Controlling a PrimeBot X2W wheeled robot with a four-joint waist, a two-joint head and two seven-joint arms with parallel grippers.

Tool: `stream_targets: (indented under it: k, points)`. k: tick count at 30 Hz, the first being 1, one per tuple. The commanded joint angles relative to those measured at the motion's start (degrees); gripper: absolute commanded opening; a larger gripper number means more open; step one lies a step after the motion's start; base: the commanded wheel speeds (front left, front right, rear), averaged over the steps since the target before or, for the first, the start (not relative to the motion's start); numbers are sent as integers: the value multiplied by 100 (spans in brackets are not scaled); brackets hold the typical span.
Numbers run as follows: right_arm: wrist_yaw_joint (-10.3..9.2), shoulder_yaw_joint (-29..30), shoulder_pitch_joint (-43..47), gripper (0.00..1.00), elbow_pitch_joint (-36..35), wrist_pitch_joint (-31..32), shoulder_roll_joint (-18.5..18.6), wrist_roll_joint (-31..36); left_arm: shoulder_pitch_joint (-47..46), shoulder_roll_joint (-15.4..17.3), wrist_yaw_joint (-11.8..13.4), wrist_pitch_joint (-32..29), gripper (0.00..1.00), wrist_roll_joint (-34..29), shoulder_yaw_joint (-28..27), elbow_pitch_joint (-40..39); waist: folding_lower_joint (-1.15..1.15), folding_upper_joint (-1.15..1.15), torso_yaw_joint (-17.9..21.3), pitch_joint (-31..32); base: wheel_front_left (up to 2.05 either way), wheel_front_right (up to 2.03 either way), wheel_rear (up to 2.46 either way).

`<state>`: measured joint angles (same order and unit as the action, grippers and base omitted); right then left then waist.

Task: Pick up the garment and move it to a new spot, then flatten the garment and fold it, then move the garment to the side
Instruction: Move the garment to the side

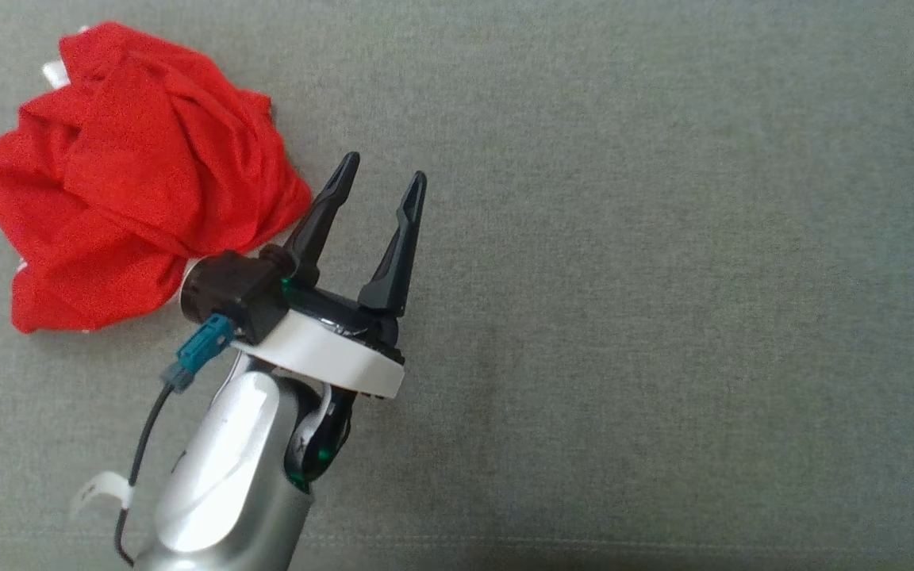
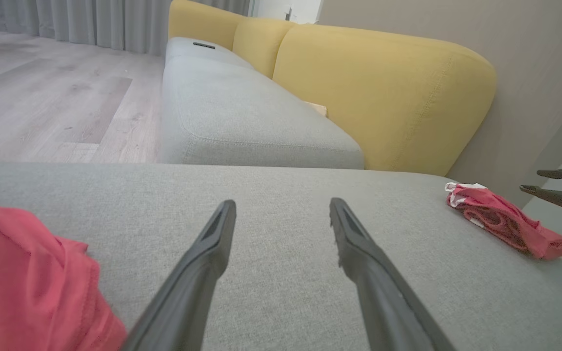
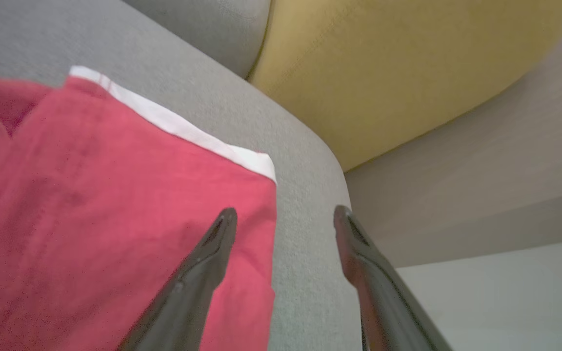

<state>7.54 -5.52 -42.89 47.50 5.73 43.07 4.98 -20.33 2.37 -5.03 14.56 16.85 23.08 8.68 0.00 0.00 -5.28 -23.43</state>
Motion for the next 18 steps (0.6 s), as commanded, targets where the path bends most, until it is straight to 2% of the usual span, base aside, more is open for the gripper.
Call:
stream_targets:
  k: [1,3,4,9,12,18]
  points:
    - [-5,116,104,100,-179,-36,16,84,-62,51,19,44,100,20,-222,-153,0,0,40,201,0,0,0]
    - [-5,246,175,100,-290,-114,-209,143,8,51,12,44,100,7,-265,-128,0,0,65,391,0,0,0]
    - [-5,364,256,100,-451,-232,-509,139,106,51,9,44,100,11,-336,-114,0,0,92,608,0,0,0]
    - [-5,636,556,100,-1075,-563,-1504,-98,415,51,5,44,100,-5,-564,-104,0,0,137,1193,0,0,0]
    - [-5,738,834,100,-1609,-918,-2138,-497,614,51,20,44,100,-1,-754,-169,0,0,150,1469,0,0,0]
    - [-5,683,1621,100,-2550,-1347,-3087,-1037,1001,51,20,44,100,6,-1159,-361,0,0,169,1888,0,0,0]
